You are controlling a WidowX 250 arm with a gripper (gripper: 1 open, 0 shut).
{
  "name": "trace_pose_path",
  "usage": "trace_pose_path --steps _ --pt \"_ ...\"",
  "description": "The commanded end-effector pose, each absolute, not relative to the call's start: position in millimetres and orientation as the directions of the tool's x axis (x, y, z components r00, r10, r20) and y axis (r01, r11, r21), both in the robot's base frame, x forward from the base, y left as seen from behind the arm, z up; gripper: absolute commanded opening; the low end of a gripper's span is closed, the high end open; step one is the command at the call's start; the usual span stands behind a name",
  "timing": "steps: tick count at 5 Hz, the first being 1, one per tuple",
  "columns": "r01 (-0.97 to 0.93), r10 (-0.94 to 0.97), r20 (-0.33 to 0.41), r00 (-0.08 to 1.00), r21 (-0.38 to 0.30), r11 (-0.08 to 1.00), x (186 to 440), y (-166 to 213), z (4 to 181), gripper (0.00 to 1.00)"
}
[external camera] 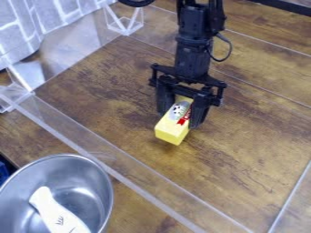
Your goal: Move the yellow butter to the right side of the table
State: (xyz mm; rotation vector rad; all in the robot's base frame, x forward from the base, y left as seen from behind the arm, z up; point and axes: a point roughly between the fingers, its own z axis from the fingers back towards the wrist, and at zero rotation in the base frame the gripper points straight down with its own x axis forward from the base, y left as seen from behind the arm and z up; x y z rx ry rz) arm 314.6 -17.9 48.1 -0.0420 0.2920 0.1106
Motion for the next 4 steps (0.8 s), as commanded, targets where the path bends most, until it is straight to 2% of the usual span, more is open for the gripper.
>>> trace_pose_path --steps 1,4 --pt "-0.106 0.094 -0.235 0.967 -0.036 0.994 325.8 -20.3 62.7 0.00" --pt "-0.093 0.080 -0.230 0.970 -0.045 0.995 330.2 -25.0 67.8 0.00"
